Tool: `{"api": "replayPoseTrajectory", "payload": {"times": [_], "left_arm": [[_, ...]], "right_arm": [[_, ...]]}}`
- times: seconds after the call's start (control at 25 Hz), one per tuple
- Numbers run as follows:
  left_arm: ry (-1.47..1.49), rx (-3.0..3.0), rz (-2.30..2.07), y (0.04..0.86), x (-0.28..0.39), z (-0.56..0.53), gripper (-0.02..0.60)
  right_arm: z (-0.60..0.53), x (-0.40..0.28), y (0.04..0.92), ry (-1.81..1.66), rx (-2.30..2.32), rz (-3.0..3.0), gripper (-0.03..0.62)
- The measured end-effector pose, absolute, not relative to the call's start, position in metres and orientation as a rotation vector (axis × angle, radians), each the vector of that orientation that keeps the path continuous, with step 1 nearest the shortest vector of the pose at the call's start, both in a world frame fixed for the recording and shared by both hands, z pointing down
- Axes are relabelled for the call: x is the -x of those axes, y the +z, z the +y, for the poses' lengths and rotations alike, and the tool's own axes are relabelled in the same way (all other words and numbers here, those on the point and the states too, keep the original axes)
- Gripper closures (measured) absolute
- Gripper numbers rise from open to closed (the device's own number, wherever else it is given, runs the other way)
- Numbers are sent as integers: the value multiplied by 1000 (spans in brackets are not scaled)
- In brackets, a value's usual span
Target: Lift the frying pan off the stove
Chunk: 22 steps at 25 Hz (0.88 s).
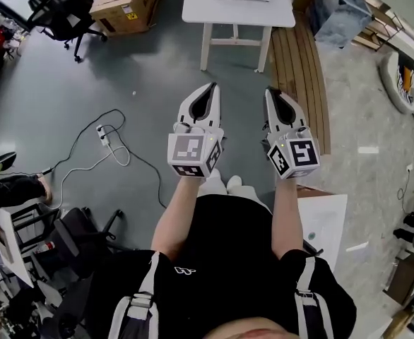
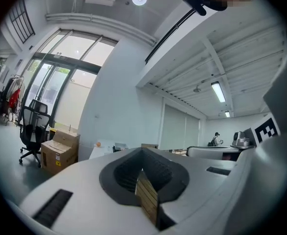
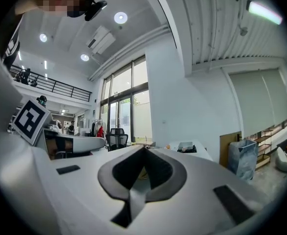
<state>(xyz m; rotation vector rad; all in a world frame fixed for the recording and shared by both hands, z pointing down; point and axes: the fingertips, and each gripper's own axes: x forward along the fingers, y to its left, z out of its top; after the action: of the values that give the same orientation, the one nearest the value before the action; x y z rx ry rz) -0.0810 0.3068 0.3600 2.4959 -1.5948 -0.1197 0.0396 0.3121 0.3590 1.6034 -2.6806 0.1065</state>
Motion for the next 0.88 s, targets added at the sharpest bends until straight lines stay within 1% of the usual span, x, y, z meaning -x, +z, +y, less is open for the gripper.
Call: {"api": "replayPoseTrajectory", "payload": {"times": [0.2, 0.48, 0.68, 0.88], "left_arm": [[-163, -2463, -1633, 355, 114, 291, 581], [-202, -2450, -1621, 359, 133, 276, 581], [-222, -2467, -1597, 355, 126, 262, 581], [-230, -2510, -1537, 351, 109, 239, 581]], "right_arm": [[298, -22, 353, 83, -1602, -2685, 595], [289, -1, 359, 53, -1574, -2656, 595], [267, -33, 357, 71, -1707, -2557, 595], [244, -37, 345, 34, -1734, -2581, 595]]}}
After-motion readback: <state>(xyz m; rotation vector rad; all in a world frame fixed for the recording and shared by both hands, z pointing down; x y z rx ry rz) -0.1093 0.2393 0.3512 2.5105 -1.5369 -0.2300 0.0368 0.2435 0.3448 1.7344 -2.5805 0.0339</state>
